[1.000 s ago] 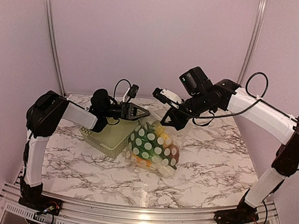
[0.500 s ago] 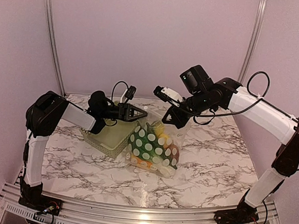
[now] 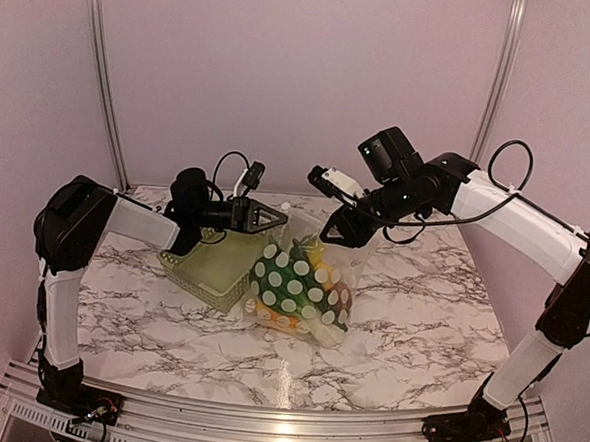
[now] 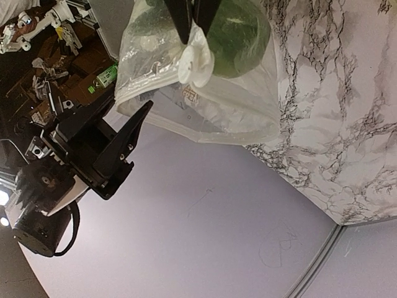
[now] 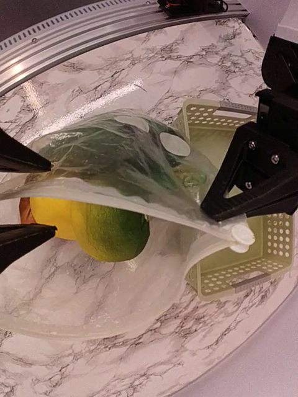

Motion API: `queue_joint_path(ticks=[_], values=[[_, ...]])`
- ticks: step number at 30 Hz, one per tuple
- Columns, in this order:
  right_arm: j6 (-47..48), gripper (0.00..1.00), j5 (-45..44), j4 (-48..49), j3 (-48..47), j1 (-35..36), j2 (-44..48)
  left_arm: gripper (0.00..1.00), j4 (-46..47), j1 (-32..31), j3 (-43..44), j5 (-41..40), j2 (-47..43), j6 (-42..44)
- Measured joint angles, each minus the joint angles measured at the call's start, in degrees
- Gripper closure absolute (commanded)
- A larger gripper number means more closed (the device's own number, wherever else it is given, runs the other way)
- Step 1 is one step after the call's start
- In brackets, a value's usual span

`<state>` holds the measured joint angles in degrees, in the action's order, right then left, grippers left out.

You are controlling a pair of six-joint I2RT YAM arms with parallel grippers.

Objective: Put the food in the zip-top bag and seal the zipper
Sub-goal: Pass from the right arm to the left, then zip the zipper on the zipper food storage bag.

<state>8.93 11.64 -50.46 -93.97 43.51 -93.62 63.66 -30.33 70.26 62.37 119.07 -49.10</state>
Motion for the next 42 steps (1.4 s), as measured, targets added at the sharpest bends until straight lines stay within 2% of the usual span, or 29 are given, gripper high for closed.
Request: queue_joint_path(ticks=[5, 7, 9, 10, 15, 18, 19, 21, 23, 27, 34, 39, 42], values=[[-2.05, 0.36, -2.27, 1.27, -0.42, -7.30, 0.00, 1.00, -11.98, -0.68, -0.50, -4.55, -8.33, 9.22], [-2.73, 0.29, -3.28, 1.77, -1.60, -9.92, 0.00, 1.00, -18.14, -1.46, -0.83, -7.32, -12.76, 14.73], [-2.95, 0.03, -3.39, 2.56, -3.52, -11.63, 0.00, 1.00, -22.53, -2.93, -1.73, -9.92, -16.72, 19.39], [-3.32, 0.02, -2.82, 3.32, -4.44, -11.72, 0.00, 1.00, -23.96, -3.78, -2.40, -11.02, -18.29, 21.29], [-4.68, 0.02, 4.42, 9.27, -4.90, -11.08, 0.35, 1.00, -28.09, -7.39, -5.40, -14.47, -21.31, 26.23], [-5.77, 0.02, 10.75, 15.52, -0.50, -11.08, 2.16, 1.00, -30.88, -8.70, -6.62, -15.96, -21.73, 28.50], [-5.90, 0.08, 12.76, 16.59, 0.68, -11.08, 2.67, 1.00, -31.71, -8.87, -6.84, -16.22, -21.94, 29.20], [-5.77, 0.28, 17.70, 18.23, 2.01, -11.06, 3.02, 1.00, -34.25, -9.18, -7.02, -16.70, -22.75, 30.93], [-4.57, 0.40, 21.94, 19.12, 1.90, -10.95, 2.73, 1.00, -36.94, -9.22, -7.02, -17.14, -24.13, 32.74], [-0.52, 0.40, 24.35, 16.83, -2.25, -8.61, 0.83, 1.00, -42.45, -9.22, -7.08, -18.01, -27.82, 36.57], [6.16, 0.43, 21.40, 13.46, -11.06, 1.88, -3.39, 1.00, -50.16, -9.38, -9.29, -21.00, -35.80, 41.59], [7.93, 0.45, 20.81, 12.87, -13.70, 2.89, -5.33, 1.00, -52.94, -9.40, -9.92, -21.84, -37.68, 43.80], [8.33, 0.41, 20.85, 12.74, -14.16, 2.89, -6.71, 1.00, -53.66, -9.40, -10.25, -22.01, -37.68, 44.44]])
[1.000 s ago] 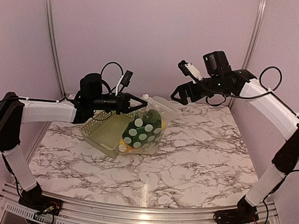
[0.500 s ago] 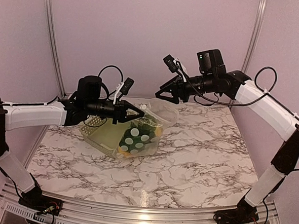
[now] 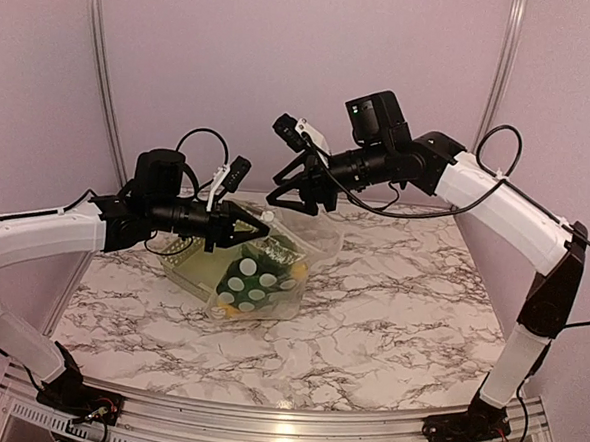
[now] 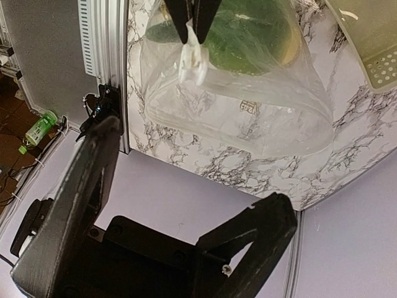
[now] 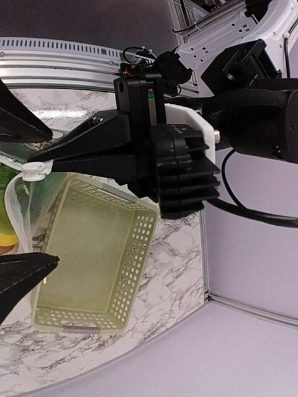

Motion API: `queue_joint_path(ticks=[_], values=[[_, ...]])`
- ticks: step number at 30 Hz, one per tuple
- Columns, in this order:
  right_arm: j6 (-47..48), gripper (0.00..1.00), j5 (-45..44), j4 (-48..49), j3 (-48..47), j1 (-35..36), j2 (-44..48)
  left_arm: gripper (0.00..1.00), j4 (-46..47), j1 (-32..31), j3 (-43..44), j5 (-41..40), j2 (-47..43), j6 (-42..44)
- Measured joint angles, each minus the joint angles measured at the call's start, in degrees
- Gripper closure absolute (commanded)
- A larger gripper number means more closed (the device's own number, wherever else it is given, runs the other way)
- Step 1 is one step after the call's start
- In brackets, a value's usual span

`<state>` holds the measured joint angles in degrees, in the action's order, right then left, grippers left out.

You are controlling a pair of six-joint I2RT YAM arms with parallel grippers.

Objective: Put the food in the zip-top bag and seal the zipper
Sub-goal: Zip the zipper on the zipper food storage bag.

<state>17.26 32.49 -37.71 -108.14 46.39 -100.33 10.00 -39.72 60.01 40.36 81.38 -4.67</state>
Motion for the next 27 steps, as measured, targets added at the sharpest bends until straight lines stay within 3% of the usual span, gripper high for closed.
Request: queue_joint_path(ticks=[7, 27], values=[[0.44, 0.43, 1.66, -0.37, 0.42, 0.04, -1.18, 1.00, -1.36, 0.00, -0.09, -0.59, -0.33, 0.98], [1.62, 0.73, 3.61, -1.95, 0.63, 1.36, -3.32, 1.00, -4.24, 0.02, 0.35, -2.12, -1.95, 2.93]])
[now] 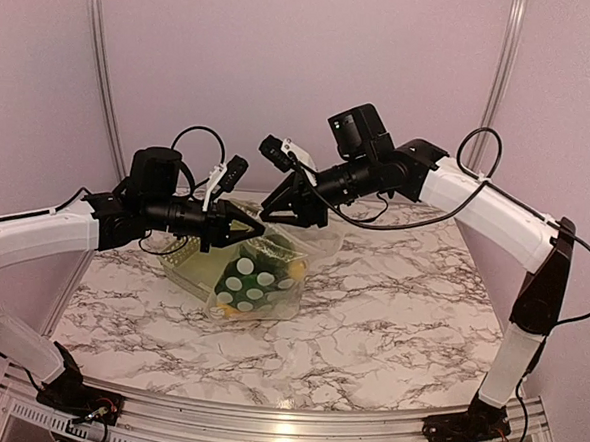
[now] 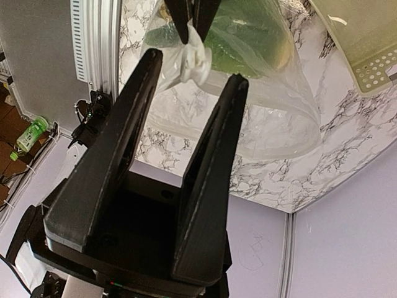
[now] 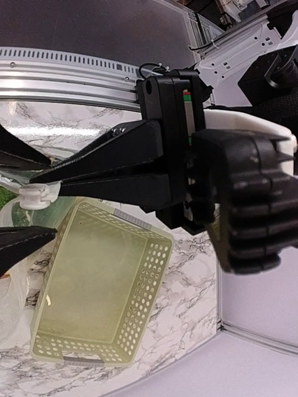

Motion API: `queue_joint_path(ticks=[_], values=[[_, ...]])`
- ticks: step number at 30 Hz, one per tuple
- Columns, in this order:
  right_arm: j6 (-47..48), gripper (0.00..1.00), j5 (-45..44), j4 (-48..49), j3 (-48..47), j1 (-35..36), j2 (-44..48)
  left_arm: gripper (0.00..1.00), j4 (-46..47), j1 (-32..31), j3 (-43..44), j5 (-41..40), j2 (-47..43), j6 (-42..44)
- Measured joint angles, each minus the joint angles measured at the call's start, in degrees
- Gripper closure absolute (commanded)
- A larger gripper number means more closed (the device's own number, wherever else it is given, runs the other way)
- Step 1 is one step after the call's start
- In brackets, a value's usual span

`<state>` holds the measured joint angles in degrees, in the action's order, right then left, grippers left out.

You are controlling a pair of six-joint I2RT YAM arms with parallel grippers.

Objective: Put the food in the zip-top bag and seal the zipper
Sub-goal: Zip the zipper on the zipper food storage bag.

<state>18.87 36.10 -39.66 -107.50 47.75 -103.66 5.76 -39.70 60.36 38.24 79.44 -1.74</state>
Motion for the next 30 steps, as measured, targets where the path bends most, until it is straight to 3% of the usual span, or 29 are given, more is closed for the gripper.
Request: queue_joint_path(ticks=[6, 10, 18, 19, 22, 23, 30], values=[[0.37, 0.80, 0.02, -0.48, 1.44, 0.09, 0.00, 1.00, -0.09, 0.00, 0.02, -0.35, 0.00, 0.61], [0.70, 0.95, 0.00, -0.81, 1.95, 0.11, 0.00, 1.00, -0.31, 0.09, 0.02, -0.35, 0.00, 0.72], [0.68, 0.96, -0.17, -0.92, 1.95, 0.17, 0.00, 1.00, -0.85, 0.31, 0.02, -0.37, -0.04, 0.76], [0.66, 0.97, -0.15, -0.92, 1.95, 0.17, 0.00, 0.98, -0.87, 0.31, 0.02, -0.37, -0.04, 0.76], [0.42, 1.00, 0.02, -0.92, 1.95, 0.20, 0.00, 0.74, -0.90, 0.33, 0.02, -0.44, -0.04, 1.09], [0.22, 1.00, 0.15, -1.01, 1.92, 0.20, -0.02, 0.72, -0.90, 0.33, 0.02, -0.70, -0.04, 0.96], [-0.70, 1.00, 0.72, -1.64, 0.76, 0.26, -0.15, 0.81, -1.25, 0.33, 1.25, -1.11, -0.02, 0.94]])
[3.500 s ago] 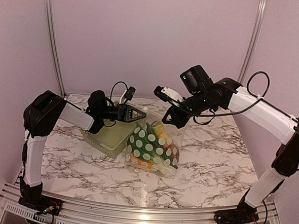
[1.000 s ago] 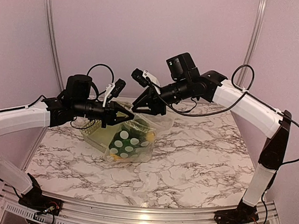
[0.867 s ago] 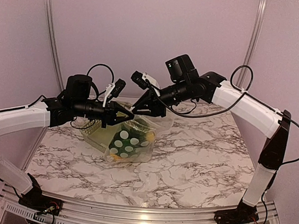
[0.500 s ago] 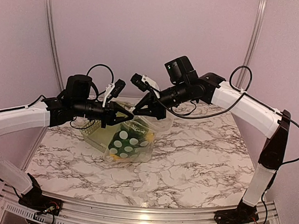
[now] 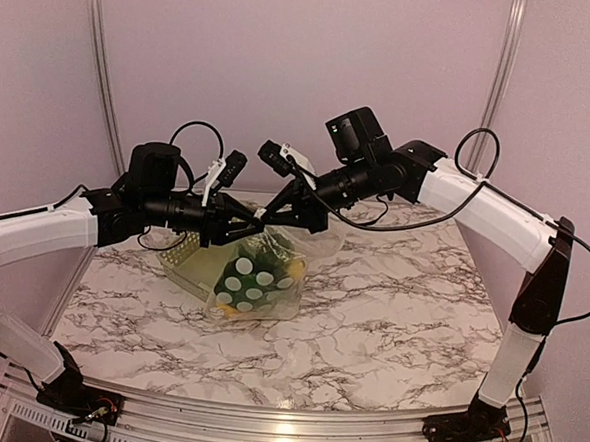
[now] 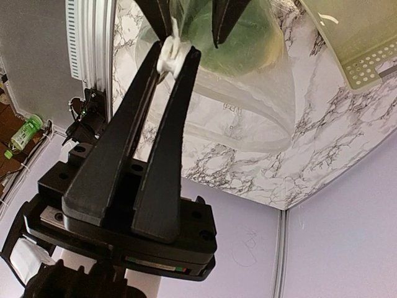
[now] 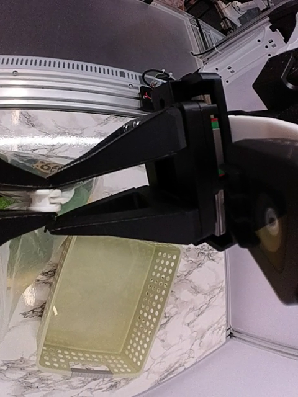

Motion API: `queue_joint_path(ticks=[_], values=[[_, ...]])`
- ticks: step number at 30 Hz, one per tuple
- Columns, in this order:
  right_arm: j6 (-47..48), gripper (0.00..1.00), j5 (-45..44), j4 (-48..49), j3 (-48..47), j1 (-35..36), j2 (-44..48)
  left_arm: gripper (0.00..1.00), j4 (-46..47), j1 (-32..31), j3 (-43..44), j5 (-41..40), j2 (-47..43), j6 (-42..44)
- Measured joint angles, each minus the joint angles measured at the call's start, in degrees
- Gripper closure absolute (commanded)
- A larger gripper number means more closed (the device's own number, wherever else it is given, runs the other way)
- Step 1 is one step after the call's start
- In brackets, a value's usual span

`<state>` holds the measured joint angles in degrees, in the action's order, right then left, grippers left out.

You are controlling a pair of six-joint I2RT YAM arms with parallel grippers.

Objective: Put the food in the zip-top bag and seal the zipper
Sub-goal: Zip the zipper on the zipper food storage bag.

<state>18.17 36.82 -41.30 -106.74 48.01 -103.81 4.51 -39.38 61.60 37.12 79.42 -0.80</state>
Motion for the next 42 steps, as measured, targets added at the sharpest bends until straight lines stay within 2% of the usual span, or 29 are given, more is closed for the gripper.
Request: queue_joint_path(ticks=[7, 17, 25, 42], values=[[-0.17, 1.00, -0.57, -0.59, -1.11, -0.02, 0.00, 1.00, -0.24, 0.04, 1.73, 1.49, 0.52, 0.09], [-0.15, 1.00, -3.04, -0.83, -0.98, -0.15, 0.02, 1.00, -0.31, 0.15, 1.90, 0.63, 0.85, 0.04], [-1.07, 1.00, -2.51, -1.01, 0.26, -3.04, 0.02, 1.00, 0.94, 1.22, 1.62, -1.27, 0.39, -1.36], [-1.05, 1.00, -6.14, -1.27, 7.98, -6.64, 2.69, 1.00, 1.70, 3.43, 0.42, -1.40, 0.26, -3.87]])
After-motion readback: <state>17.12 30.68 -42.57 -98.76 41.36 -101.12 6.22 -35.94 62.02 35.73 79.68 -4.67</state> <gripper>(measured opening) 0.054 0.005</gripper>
